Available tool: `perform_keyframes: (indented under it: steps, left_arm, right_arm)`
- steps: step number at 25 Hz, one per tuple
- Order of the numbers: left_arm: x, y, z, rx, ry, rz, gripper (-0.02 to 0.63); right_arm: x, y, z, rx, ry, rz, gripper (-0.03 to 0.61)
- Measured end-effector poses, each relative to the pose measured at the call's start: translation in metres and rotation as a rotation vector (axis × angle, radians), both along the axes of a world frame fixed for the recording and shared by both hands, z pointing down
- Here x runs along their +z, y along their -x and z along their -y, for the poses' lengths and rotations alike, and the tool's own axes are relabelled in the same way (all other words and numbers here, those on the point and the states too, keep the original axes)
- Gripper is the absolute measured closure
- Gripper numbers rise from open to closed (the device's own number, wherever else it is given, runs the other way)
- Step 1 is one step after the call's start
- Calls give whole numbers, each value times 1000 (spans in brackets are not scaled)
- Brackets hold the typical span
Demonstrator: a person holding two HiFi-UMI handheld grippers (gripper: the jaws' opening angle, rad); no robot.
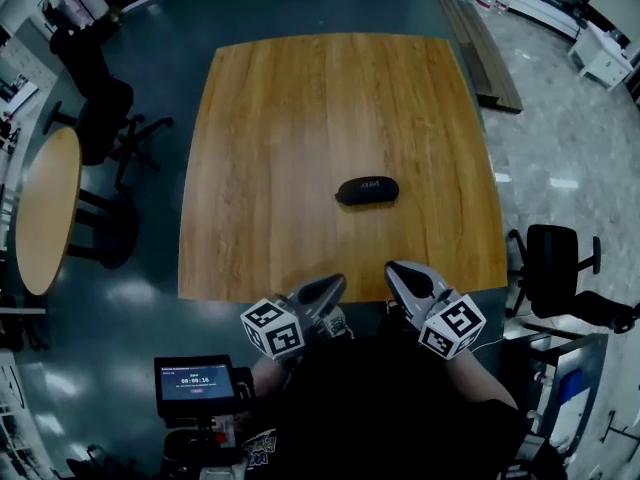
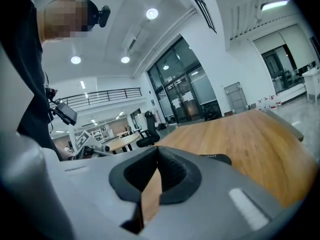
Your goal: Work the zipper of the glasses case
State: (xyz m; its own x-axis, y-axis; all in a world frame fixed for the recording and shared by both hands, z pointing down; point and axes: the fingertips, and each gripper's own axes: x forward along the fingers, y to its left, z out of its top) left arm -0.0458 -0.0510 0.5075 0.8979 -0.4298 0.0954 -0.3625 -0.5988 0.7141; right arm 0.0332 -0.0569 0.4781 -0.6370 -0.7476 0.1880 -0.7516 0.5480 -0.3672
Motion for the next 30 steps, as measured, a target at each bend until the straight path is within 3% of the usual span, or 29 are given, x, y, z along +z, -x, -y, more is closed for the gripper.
perform_keyframes:
  steps: [9, 17, 25, 30]
  left_arm:
    - [-29, -51, -56, 155, -132, 61, 615]
    - [-26, -91, -146, 122, -145, 77, 615]
    - [-32, -77, -217, 67, -147, 116, 615]
    - [-31, -73, -221, 55, -156, 105, 615]
  right_arm:
    - [-13, -6, -51, 32, -6, 64, 574]
    - [-22, -46, -135, 12, -41, 59, 574]
    - [-22, -31, -208, -31, -15, 95, 574]
    - [-17, -34, -226, -2, -14, 98, 574]
